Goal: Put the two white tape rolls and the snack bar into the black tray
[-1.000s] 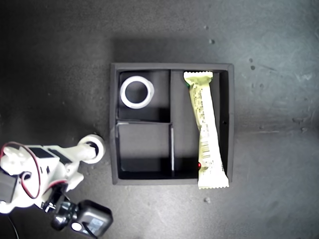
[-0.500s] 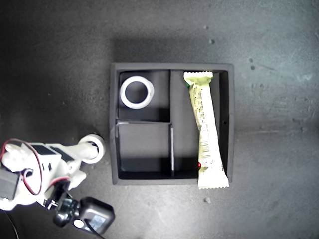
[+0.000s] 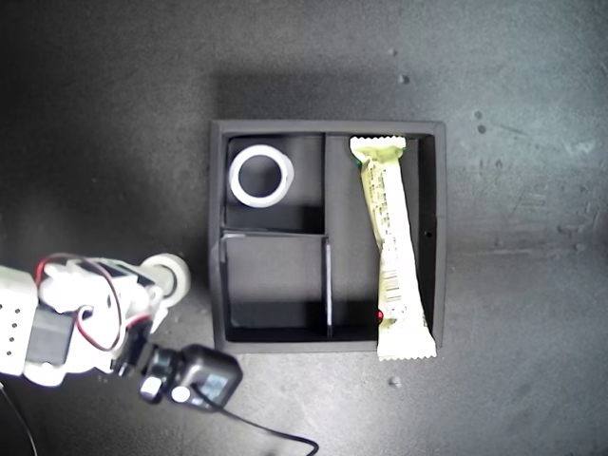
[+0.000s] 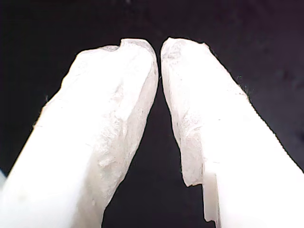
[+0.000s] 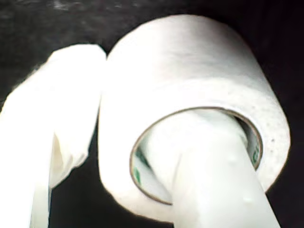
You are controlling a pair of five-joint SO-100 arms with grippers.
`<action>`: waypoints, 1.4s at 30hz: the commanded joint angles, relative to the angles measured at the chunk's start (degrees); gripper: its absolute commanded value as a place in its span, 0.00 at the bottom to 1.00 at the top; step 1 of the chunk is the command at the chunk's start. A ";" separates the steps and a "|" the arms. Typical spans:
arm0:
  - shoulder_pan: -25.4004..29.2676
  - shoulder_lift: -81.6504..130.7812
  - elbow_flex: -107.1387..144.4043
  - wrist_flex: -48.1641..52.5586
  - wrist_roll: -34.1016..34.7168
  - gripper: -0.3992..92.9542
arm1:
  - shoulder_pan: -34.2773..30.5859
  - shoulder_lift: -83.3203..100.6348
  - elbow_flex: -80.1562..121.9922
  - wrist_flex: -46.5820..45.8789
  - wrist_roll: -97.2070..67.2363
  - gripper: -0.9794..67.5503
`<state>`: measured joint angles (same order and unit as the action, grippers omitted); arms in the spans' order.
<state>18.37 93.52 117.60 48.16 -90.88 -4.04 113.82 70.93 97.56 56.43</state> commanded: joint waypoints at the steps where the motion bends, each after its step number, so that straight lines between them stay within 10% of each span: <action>1: -0.88 4.13 -7.47 10.28 1.05 0.00 | -1.49 4.13 -2.29 0.09 11.16 0.01; 15: -3.34 -26.02 -84.90 55.72 16.00 0.00 | 2.20 63.54 73.13 -34.80 29.36 0.01; 27: -5.54 -48.43 -104.59 56.78 16.26 0.01 | -0.62 69.35 91.14 -43.68 26.46 0.01; 35: -2.72 -50.27 -108.11 56.87 13.97 0.29 | -0.79 78.05 93.78 -39.64 25.84 0.01; 42: -1.76 -35.07 -94.22 56.95 13.71 0.32 | -0.70 78.05 94.75 -38.67 25.22 0.01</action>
<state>16.61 46.76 17.40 104.15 -76.73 -5.10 191.43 165.59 58.80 84.81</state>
